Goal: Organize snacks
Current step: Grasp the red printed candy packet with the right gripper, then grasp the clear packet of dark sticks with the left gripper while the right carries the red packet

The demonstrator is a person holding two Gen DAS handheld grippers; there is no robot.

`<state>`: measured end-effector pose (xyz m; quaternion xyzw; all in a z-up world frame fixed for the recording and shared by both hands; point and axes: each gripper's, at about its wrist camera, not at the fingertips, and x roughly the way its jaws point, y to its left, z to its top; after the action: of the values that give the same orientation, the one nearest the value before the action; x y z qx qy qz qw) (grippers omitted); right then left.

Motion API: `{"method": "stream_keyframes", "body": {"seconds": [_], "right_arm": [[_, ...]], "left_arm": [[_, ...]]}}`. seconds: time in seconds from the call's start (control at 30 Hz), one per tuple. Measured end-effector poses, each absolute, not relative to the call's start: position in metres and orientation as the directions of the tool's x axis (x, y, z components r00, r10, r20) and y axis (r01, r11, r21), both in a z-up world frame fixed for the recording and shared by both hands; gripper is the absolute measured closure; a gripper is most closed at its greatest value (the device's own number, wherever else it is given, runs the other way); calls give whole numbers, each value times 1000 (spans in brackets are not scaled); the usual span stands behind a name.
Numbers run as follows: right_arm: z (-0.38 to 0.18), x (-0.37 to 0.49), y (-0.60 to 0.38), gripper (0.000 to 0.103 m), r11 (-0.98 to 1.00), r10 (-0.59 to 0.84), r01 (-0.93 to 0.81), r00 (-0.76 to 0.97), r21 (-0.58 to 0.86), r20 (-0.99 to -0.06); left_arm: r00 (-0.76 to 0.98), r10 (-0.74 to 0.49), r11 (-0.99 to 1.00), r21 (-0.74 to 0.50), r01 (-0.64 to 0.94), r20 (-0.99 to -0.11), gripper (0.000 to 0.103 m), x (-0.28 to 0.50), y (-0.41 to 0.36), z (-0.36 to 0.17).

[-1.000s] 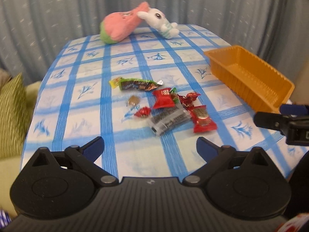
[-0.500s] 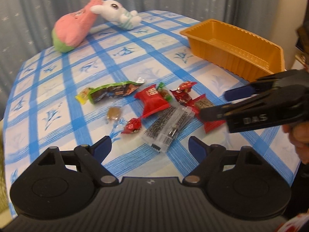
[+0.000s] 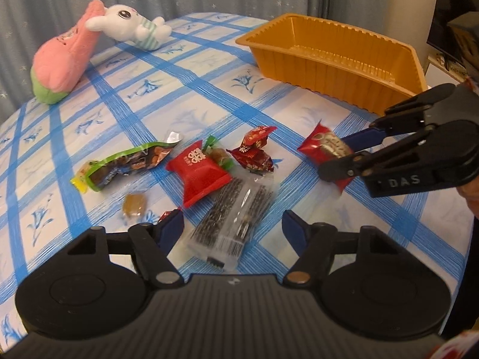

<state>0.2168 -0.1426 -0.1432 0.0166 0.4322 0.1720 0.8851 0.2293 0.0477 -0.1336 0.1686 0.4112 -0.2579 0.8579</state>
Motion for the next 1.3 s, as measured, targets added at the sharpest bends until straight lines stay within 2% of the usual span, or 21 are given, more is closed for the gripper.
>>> {"method": "stream_keyframes", "body": {"seconds": [0.07, 0.47, 0.53, 0.63, 0.73, 0.87, 1.0, 1.1, 1.3], "right_arm": [[-144, 217, -144, 66, 940, 319, -291, 567, 178, -759], [-144, 220, -139, 66, 940, 304, -312, 576, 141, -759], [-144, 219, -139, 66, 939, 305, -315, 575, 138, -760], [-143, 216, -141, 73, 939, 313, -304, 573, 157, -757], [-141, 211, -141, 74, 939, 315, -306, 567, 161, -761], [-141, 208, -143, 74, 940, 315, -296, 566, 168, -762], [-139, 205, -147, 74, 943, 313, -285, 572, 175, -758], [-135, 200, -152, 74, 946, 309, -269, 581, 181, -753], [-120, 186, -161, 74, 948, 307, -257, 601, 186, -738]], "left_arm": [[513, -303, 806, 70, 587, -803, 46, 235, 46, -137], [473, -257, 804, 85, 589, -842, 65, 242, 40, -140], [472, -248, 820, 76, 568, -846, 66, 240, 39, -139], [480, -233, 839, 75, 539, -845, 66, 236, 36, -139], [492, -213, 839, 100, 535, -844, 64, 234, 30, -140], [479, -225, 858, 59, 509, -848, 64, 240, 32, -141], [479, -215, 877, 48, 479, -851, 68, 238, 32, -140], [496, -184, 899, 59, 434, -849, 69, 229, 31, -137], [524, -181, 942, 7, 336, -833, 69, 204, 29, -121]]}}
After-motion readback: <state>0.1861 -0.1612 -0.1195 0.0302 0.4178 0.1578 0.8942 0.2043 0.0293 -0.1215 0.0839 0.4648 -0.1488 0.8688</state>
